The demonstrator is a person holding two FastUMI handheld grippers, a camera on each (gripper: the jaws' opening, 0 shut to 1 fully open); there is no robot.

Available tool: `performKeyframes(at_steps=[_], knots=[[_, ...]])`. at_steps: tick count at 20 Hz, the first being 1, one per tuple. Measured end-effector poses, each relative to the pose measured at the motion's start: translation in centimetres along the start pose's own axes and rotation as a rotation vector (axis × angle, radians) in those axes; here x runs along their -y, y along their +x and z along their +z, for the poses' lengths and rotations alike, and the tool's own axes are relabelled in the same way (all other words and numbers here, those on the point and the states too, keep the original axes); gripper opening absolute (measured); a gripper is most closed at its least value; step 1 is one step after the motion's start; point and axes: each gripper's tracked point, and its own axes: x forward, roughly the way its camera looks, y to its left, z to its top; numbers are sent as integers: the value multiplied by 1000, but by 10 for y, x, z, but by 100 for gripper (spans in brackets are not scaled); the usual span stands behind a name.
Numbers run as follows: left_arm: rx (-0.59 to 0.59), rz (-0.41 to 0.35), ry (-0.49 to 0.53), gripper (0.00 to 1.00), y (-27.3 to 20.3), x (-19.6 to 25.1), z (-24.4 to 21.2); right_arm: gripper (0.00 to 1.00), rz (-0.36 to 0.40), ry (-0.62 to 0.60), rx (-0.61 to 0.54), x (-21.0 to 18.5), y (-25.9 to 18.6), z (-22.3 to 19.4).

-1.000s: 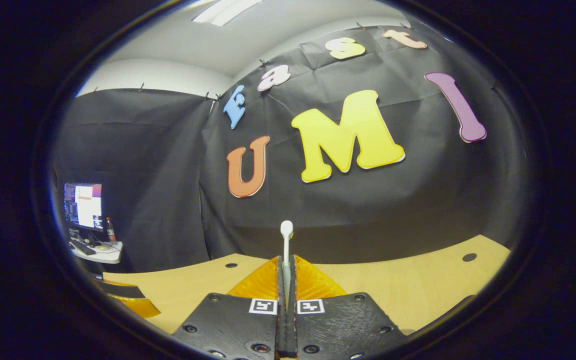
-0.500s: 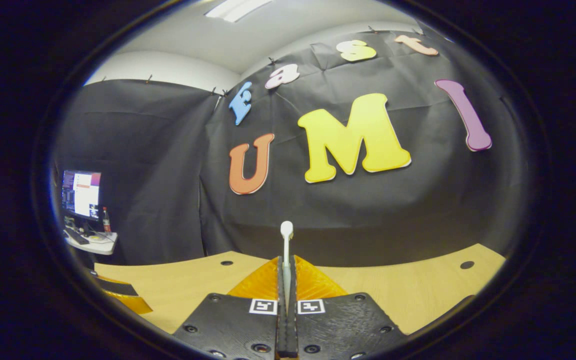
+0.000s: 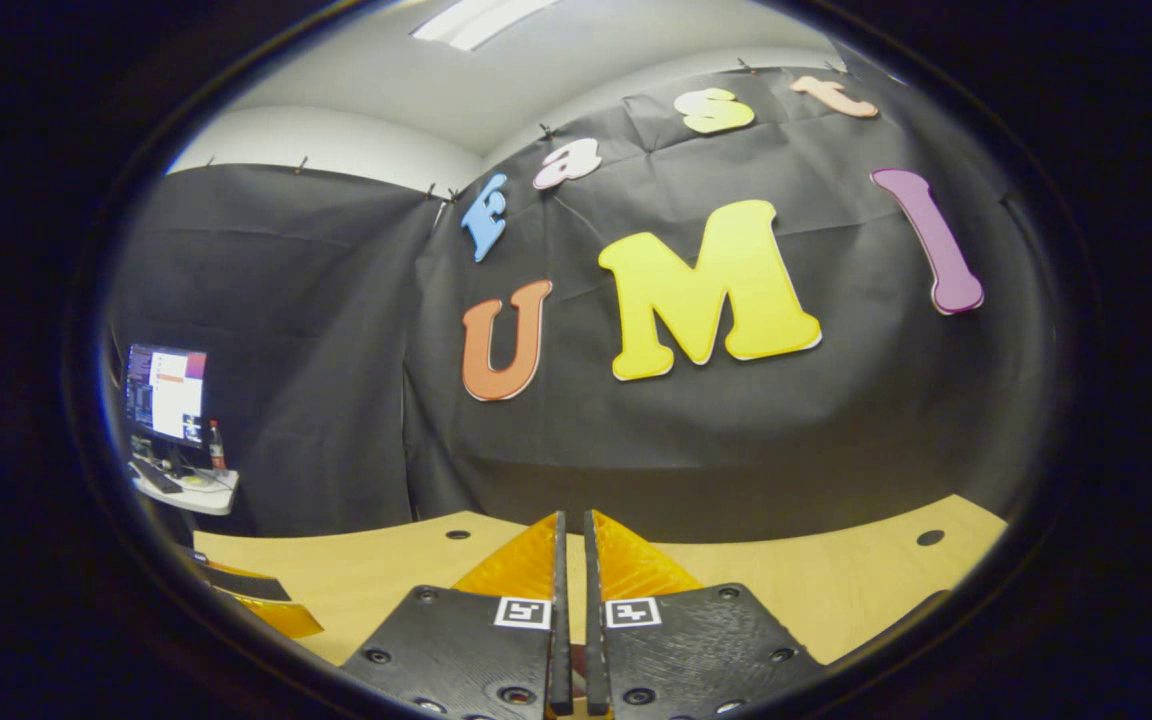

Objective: Put the toothbrush and toothpaste on the desktop into the cup, then pick up the cup and place it on the coaster on the desktop.

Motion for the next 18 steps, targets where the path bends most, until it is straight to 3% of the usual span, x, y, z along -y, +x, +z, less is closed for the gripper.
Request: performKeyframes(at_steps=[2,4,5,6,9,10,15,18], knots=[[-3,4,5,98,0,1,0,5,32,-1,-4,-7,-8,2],[-5,5,6,98,-1,4,1,43,41,-37,2,-9,-17,7],[-3,2,8,98,-3,8,2,55,35,-63,12,-9,-22,11],[2,1,13,98,-4,10,4,55,30,-82,23,-10,-27,15],[24,2,47,98,-9,18,14,86,-24,-110,59,-3,-48,31],[33,-2,52,98,-10,22,19,91,-55,-118,62,2,-55,33],[29,-23,60,98,-16,38,29,95,-191,-205,28,37,-121,36],[-21,-63,-1,98,-18,48,28,94,-245,-203,-1,62,-183,26]])
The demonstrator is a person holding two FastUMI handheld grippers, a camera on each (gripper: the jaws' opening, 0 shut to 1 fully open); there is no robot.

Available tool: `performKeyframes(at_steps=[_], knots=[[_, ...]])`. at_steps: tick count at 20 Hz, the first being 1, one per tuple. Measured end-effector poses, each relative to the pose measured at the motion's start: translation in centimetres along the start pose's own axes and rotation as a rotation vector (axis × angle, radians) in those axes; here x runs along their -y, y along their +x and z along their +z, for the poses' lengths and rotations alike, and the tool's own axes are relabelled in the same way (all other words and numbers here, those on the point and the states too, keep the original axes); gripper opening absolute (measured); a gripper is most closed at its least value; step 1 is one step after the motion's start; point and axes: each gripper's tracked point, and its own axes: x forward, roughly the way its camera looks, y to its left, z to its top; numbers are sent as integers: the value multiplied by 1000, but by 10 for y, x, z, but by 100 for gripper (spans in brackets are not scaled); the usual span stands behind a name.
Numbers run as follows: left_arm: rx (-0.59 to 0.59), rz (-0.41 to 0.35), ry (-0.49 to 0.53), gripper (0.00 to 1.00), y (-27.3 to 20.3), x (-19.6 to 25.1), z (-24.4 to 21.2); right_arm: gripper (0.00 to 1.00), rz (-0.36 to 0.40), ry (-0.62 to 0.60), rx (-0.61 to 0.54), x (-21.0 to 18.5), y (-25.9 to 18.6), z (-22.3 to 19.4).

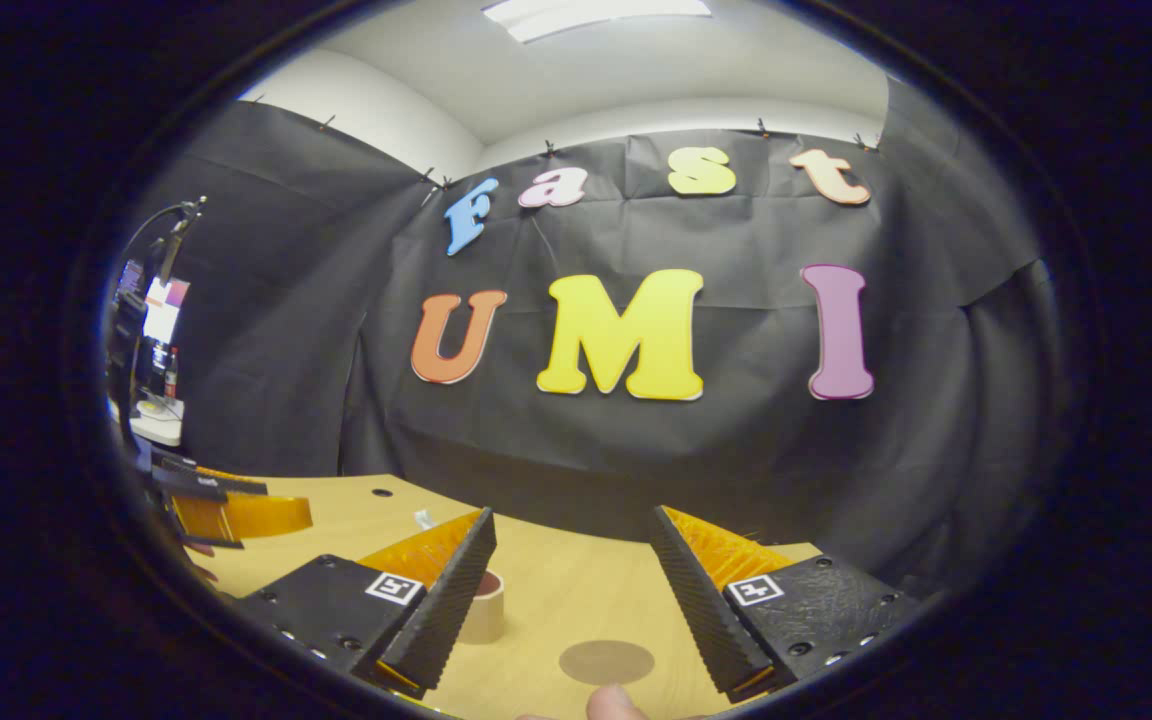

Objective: Put the toothbrush and toothpaste on the desktop into the cup, then pick up the cup and place it on the coaster on the desktop.

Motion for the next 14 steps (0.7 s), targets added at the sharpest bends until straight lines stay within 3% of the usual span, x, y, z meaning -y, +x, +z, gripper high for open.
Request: performKeyframes(at_steps=[4,9,14], knots=[[-121,-55,-40,98,12,10,1,94,-93,2,-85,63,-58,-37],[-343,-124,-36,97,42,27,11,94,-187,-121,-141,127,-128,-64],[-583,-158,179,97,72,47,-18,94,-295,-104,-133,172,-169,-54]])
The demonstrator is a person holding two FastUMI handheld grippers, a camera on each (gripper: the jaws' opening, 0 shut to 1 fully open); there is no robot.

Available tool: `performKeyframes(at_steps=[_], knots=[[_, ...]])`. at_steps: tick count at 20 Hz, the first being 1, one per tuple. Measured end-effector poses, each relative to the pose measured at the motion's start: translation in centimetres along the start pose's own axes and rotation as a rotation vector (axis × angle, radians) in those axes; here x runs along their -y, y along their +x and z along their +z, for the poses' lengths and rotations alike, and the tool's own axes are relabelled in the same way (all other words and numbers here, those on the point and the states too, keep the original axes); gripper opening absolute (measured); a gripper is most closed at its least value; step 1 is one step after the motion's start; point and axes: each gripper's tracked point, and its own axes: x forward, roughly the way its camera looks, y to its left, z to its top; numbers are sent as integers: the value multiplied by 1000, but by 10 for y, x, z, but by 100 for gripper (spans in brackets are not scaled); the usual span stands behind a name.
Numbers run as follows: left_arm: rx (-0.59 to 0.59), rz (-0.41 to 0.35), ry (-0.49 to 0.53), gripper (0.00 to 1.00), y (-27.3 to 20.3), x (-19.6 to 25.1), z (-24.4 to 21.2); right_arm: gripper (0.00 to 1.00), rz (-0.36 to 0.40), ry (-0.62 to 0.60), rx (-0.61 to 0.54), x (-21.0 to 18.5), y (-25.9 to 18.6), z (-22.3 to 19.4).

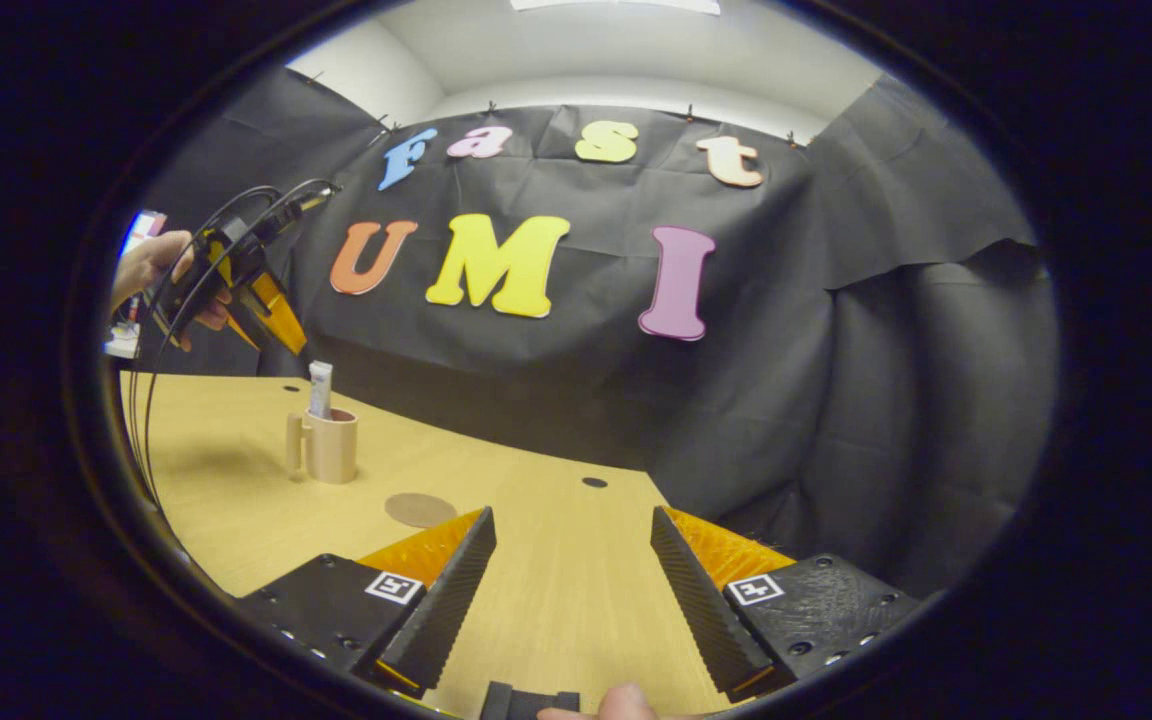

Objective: Put the toothbrush and toothpaste on the desktop into the cup, then pick up the cup and place it on the coaster on the desktop.

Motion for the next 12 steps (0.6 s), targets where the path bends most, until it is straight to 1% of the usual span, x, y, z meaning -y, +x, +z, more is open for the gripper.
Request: performKeyframes(at_steps=[3,6,7,8,9,12], knots=[[-196,-36,17,97,24,21,-29,94,-42,24,-4,20,-5,-4],[-360,-16,39,97,44,27,-55,94,-67,61,-29,32,-11,-15],[-396,2,45,97,50,26,-61,96,-68,74,-44,33,-13,-19],[-437,17,55,100,55,25,-66,96,-66,85,-57,34,-15,-25],[-465,25,64,98,60,25,-70,95,-71,89,-68,37,-17,-29],[-532,44,92,98,66,28,-78,95,-92,104,-91,46,-18,-38]])
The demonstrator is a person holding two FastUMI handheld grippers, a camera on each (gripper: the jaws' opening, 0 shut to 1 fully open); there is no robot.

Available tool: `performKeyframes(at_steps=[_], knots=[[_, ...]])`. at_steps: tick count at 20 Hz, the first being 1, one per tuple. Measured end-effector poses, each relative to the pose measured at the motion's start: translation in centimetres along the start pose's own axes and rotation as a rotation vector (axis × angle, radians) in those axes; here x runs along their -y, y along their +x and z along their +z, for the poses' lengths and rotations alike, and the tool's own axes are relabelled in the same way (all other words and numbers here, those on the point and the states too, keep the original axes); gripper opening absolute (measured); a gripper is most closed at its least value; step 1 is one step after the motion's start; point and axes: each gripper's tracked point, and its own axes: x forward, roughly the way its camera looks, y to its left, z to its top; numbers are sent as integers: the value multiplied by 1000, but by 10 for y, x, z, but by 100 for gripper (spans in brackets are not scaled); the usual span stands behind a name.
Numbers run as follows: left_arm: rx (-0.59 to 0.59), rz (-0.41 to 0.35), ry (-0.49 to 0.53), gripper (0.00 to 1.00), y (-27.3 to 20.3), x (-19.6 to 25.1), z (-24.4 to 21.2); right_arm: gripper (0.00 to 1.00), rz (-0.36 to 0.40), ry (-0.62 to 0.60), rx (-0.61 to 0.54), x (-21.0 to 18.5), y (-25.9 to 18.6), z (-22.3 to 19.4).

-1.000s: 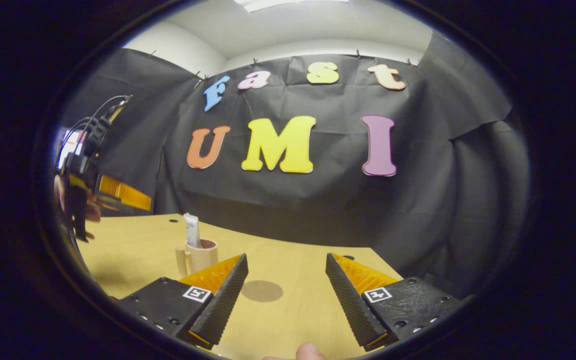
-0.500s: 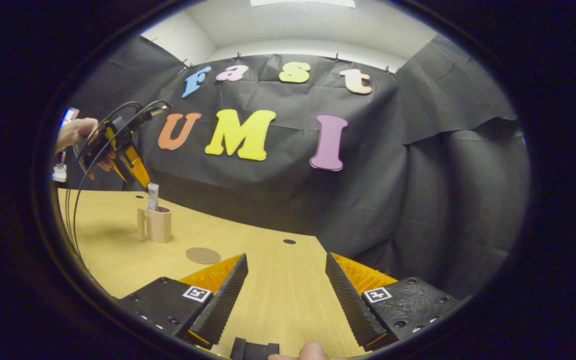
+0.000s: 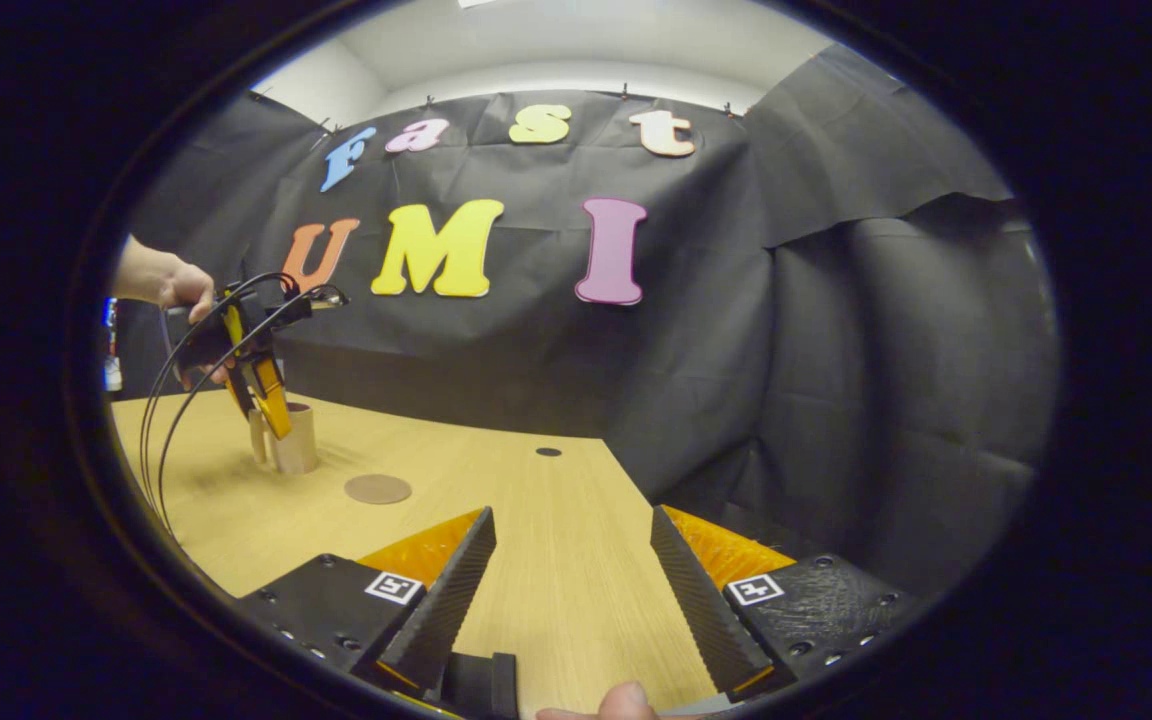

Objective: Put the toothbrush and toothpaste on the desktop into the cup, then pick up the cup and place it on the coaster on the desktop.

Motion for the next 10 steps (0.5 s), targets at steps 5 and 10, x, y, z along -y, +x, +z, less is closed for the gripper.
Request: performKeyframes(at_steps=[5,10], knots=[[-75,34,48,97,-2,11,1,95,-6,56,-37,1,2,-10],[-168,102,88,81,-8,17,3,95,-20,63,-37,4,1,-12]])
